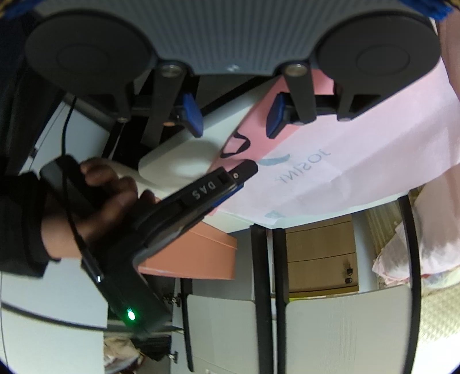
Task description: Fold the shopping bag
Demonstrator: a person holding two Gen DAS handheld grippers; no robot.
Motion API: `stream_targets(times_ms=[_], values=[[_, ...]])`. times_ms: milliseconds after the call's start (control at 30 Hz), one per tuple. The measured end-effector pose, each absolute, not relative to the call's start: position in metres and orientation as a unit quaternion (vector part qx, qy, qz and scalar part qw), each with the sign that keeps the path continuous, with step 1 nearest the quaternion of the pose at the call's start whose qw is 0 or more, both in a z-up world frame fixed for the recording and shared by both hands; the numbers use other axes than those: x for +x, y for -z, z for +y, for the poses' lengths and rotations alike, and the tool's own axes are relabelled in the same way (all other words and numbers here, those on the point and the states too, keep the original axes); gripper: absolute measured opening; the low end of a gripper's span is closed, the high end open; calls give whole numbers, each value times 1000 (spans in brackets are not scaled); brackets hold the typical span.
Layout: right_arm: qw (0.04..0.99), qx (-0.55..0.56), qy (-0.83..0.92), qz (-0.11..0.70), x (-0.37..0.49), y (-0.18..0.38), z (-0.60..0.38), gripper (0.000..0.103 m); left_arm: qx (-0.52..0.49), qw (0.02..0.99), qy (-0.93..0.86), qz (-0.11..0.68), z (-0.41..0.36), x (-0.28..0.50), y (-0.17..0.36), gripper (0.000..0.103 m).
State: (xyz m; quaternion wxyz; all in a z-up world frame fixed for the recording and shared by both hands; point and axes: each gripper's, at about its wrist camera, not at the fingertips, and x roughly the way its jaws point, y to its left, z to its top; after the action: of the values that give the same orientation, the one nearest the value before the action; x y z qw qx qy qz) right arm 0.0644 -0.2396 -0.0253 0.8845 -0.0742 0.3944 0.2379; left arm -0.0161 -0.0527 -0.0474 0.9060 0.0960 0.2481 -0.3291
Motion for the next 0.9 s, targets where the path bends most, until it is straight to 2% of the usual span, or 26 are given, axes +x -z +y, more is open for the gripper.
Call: stream_targets(times_ms=[400,900], values=[[878,-92,-255,394,51,23,-246,32,195,912,288,219,-66,-27,56,53],[870,-105,-263,403,48,19,-249,32,257,898,292,204,-76,-37,65,53]])
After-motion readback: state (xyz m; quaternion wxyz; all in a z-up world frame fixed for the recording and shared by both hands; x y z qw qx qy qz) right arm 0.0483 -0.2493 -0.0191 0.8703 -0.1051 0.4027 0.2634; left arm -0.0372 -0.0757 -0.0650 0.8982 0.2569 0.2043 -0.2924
